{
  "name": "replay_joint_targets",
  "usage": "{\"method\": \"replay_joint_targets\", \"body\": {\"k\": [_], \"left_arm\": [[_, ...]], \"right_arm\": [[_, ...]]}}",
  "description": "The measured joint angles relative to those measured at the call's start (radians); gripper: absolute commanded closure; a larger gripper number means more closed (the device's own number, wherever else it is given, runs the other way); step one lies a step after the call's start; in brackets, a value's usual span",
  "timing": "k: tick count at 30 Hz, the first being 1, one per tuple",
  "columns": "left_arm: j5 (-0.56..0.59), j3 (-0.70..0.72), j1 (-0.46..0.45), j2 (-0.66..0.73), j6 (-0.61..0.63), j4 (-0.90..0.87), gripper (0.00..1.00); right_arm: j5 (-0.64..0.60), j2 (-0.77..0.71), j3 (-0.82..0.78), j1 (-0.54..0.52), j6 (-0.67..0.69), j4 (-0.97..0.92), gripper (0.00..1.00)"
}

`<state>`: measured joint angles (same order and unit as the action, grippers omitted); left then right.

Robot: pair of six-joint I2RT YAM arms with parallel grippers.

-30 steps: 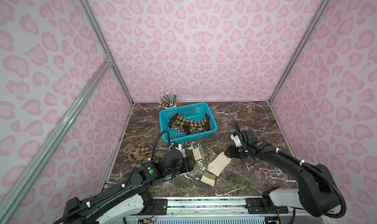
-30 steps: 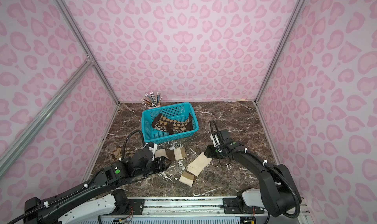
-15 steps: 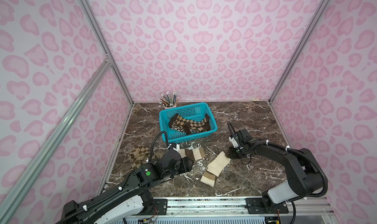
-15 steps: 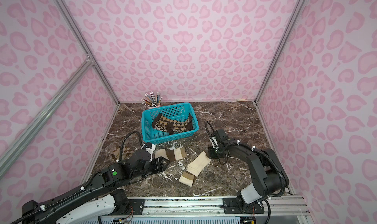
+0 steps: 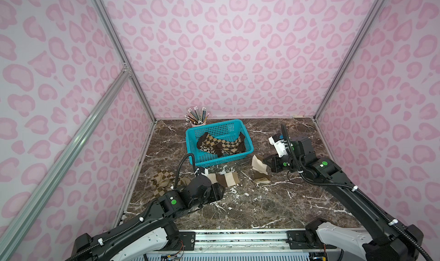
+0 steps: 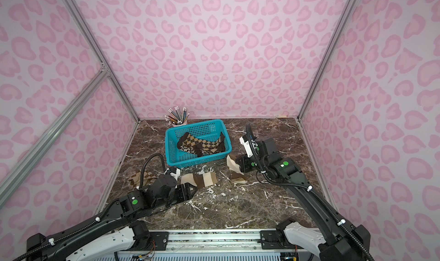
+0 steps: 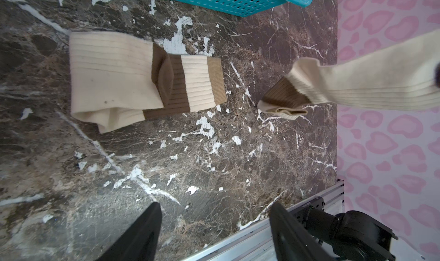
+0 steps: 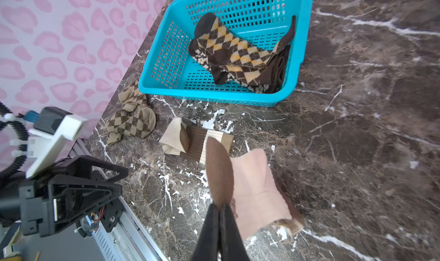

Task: Place the socks together as a pair
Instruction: Flatten out the sock at the center of the board.

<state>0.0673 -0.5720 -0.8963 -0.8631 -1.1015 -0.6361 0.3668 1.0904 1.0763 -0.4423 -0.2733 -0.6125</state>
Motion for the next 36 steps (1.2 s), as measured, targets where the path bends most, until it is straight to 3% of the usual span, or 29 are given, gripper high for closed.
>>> {"method": "replay_joint_targets", "body": {"k": [12, 17, 21, 26, 36], "left_arm": [[-0.011, -0.034, 0.002, -0.078, 0.029, 0.05, 0.25], [-0.011, -0.04, 0.002, -0.082, 0.031, 0.052, 0.25], [0.002, -0.054, 0.002, -0.081, 0.031, 0.05, 0.25], [0.011, -0.088, 0.003, -0.115, 0.033, 0.05, 0.26], [0.008, -0.147, 0.004, -0.206, 0.08, 0.049, 0.26]], "right_arm": [[0.126, 0.018, 0.313, -0.016, -0.088, -0.159, 1.0], [0.222, 0.016, 0.352, -0.018, -0.153, -0.166, 1.0], [0.301, -0.021, 0.237, 0.027, -0.184, -0.13, 1.0], [0.368, 0.008, -0.034, 0.228, -0.201, -0.047, 1.0], [0.277, 0.269, -0.204, 0.478, -0.138, 0.176, 1.0]]}}
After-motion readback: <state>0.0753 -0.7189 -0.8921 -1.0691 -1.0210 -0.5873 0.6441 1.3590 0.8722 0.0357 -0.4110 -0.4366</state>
